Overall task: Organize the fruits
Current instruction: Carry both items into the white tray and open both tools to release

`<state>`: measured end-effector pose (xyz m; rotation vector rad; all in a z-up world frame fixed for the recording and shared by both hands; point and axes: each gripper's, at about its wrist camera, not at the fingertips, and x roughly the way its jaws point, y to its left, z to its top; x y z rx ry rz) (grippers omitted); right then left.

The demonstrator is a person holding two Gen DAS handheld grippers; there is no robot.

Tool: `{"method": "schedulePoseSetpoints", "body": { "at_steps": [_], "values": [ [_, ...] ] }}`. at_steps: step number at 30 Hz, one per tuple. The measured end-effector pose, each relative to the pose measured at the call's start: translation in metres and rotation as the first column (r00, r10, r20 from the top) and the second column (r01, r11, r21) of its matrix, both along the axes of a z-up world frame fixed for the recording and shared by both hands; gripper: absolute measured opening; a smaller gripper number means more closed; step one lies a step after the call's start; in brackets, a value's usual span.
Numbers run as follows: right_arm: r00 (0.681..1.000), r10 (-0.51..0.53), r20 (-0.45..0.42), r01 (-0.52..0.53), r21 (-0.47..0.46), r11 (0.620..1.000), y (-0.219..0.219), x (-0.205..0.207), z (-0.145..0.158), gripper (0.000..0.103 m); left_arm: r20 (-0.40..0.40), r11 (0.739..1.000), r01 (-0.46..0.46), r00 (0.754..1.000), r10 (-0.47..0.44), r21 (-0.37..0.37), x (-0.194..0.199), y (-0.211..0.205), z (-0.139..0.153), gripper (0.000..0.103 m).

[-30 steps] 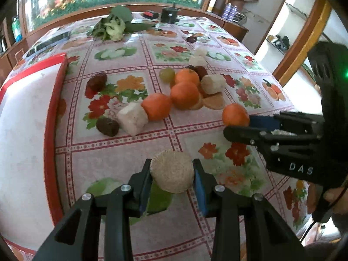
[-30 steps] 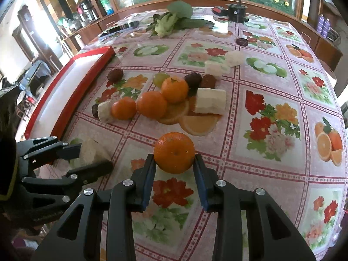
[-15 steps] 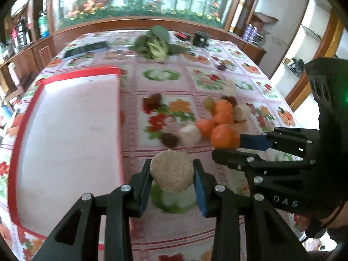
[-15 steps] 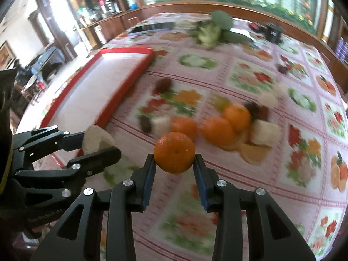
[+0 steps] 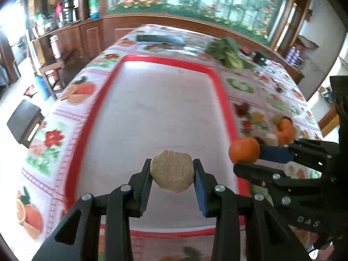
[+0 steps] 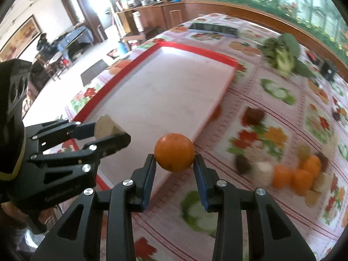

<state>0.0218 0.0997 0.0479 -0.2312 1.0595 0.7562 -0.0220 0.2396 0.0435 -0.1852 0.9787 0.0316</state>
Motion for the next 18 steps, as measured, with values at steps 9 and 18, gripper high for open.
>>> {"method": "schedulePoseSetpoints", "body": {
  "at_steps": [9, 18],
  "values": [
    [0.997, 0.074, 0.024, -0.074, -0.008, 0.997, 0.042, -0.012, -0.003, 0.035, -0.039, 0.997, -0.061, 0.997, 0.063, 0.052, 0.001, 0.036, -0.017, 0.039],
    [0.998, 0.067, 0.003, -0.067, 0.006, 0.998, 0.043, -0.014, -0.001, 0.035, -0.078, 0.995, -0.066, 0.994, 0.073, 0.081, 0.006, 0.041, -0.027, 0.039]
  ]
}}
